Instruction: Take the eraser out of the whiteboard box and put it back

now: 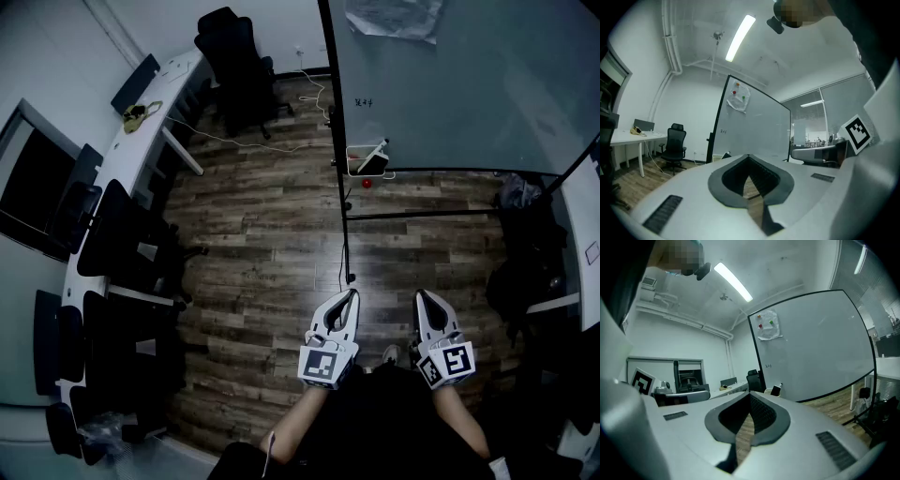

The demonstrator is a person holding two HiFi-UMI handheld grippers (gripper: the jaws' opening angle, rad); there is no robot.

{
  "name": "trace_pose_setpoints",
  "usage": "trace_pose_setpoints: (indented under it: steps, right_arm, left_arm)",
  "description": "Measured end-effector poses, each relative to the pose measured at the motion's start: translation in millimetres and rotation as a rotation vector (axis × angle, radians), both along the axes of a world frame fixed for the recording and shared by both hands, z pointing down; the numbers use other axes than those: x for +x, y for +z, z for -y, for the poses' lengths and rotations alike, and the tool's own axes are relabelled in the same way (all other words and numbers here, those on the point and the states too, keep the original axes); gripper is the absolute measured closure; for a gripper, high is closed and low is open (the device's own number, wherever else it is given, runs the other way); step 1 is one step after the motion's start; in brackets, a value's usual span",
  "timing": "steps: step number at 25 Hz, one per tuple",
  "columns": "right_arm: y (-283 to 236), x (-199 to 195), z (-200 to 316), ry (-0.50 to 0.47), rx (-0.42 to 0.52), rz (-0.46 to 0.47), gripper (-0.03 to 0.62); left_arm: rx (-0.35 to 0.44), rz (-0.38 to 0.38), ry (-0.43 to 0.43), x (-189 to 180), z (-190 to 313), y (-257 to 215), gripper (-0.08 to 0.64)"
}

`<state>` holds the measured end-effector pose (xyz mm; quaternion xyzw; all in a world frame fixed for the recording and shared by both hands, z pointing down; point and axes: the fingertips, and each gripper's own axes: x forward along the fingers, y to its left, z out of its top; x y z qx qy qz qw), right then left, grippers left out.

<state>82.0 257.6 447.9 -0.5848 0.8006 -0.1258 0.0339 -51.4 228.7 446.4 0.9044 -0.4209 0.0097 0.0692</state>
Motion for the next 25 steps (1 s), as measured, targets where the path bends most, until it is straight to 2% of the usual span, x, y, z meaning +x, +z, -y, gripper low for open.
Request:
trace_pose_setpoints:
  steps: [12,20,25]
  right_arm:
    - [4.6,-16.7,0.0,0.018,-0.016,-0.007,0.578]
    - [-0.2,-33.9,0.1,0.048,0.02,-0.013,0.578]
    - [2.5,-37.6,1.0,0.083,0.003,0.011,0.578]
  left_arm:
    - [-0.012,-0.003,0.019,-18.0,2.0,1.2,0.554]
    - [-0.037,-0.047,0.039,-39.4,7.8,6.2,0.554]
    - [-0.041,-0.051,0.056,-48.3,15.6,3.9,0.554]
